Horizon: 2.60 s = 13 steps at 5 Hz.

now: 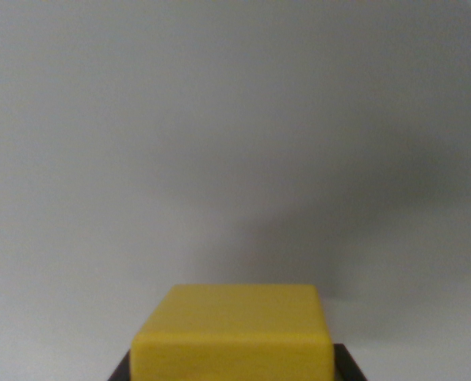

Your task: Pick yellow cube

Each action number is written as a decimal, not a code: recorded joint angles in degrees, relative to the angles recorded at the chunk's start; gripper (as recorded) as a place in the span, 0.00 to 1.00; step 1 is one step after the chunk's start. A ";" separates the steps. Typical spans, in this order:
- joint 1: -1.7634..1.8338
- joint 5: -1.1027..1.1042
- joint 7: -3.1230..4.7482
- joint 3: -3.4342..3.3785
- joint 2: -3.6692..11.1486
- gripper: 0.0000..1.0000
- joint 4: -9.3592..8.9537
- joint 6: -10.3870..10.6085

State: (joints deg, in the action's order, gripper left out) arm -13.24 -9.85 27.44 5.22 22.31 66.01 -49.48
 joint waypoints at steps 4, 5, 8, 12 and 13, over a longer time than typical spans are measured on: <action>0.01 0.34 -0.49 0.12 -1.20 1.00 2.73 -3.90; 0.01 0.34 -0.49 0.12 -1.20 1.00 2.73 -3.90; 0.03 0.75 -1.07 0.27 -2.65 1.00 6.02 -8.60; 0.05 1.20 -1.71 0.43 -4.23 1.00 9.61 -13.74; 0.05 1.20 -1.71 0.43 -4.23 1.00 9.61 -13.74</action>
State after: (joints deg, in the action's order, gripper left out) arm -13.19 -8.65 25.72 5.65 18.07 75.62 -63.22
